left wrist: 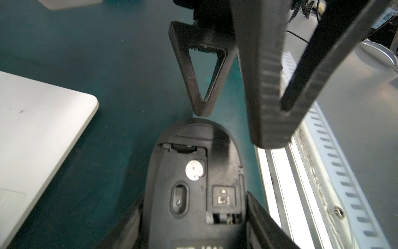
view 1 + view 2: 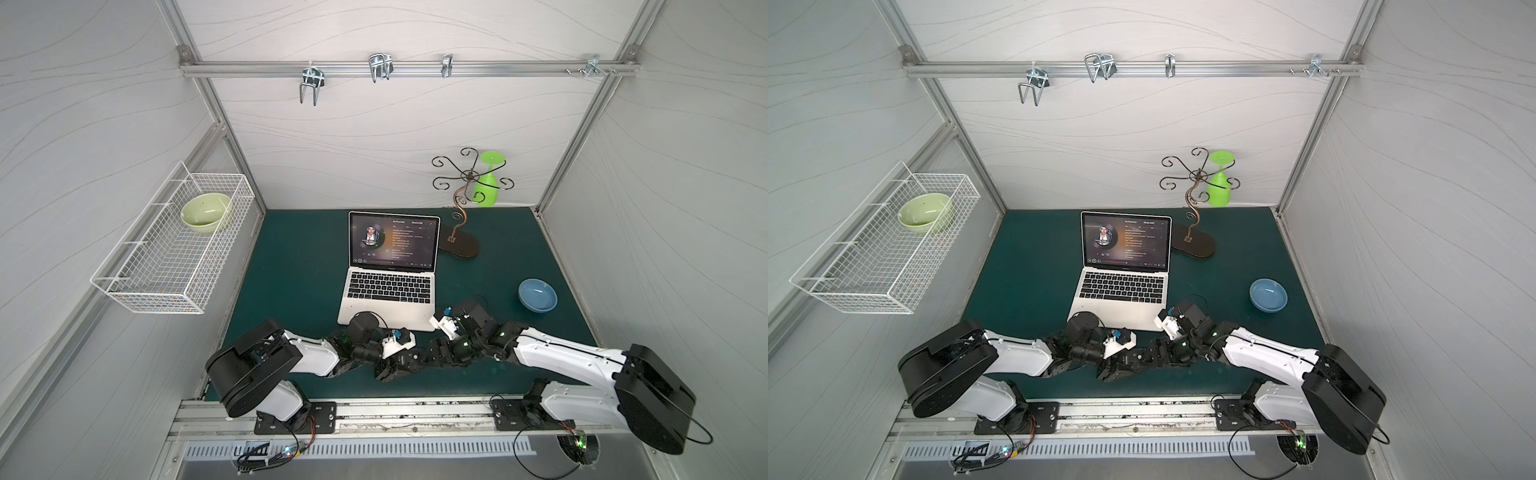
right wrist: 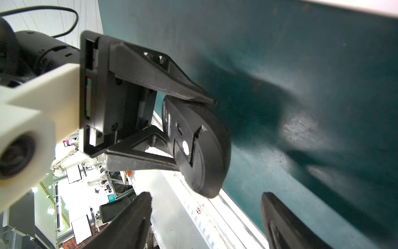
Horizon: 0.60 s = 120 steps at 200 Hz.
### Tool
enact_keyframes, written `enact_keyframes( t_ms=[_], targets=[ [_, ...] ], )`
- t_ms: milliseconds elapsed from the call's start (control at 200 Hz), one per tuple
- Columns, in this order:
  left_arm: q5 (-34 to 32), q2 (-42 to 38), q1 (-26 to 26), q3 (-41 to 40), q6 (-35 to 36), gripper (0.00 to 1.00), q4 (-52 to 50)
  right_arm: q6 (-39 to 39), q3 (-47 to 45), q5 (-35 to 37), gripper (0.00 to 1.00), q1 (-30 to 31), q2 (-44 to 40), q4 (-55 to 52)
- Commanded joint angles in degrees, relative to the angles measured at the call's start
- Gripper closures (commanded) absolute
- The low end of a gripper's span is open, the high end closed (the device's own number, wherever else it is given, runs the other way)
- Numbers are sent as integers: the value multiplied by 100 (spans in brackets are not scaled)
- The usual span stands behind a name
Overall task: Remove the wireless mouse receiver from the laptop
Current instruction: Close the lid on the mouse.
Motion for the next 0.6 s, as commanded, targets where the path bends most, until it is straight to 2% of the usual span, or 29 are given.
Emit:
enact_keyframes(
  t_ms=[0,270,595],
  targets=[
    [139,-143,-20,-2,-30,100,416,-136,10,-133,21,-39,125,74],
    [176,-175,-23,-37,-39,100,493,-180,1,-318,31,-88,657,501],
    [231,-183,-21,-86,-91,100,648,-168,43,-244,33,-91,853,587]
  ],
)
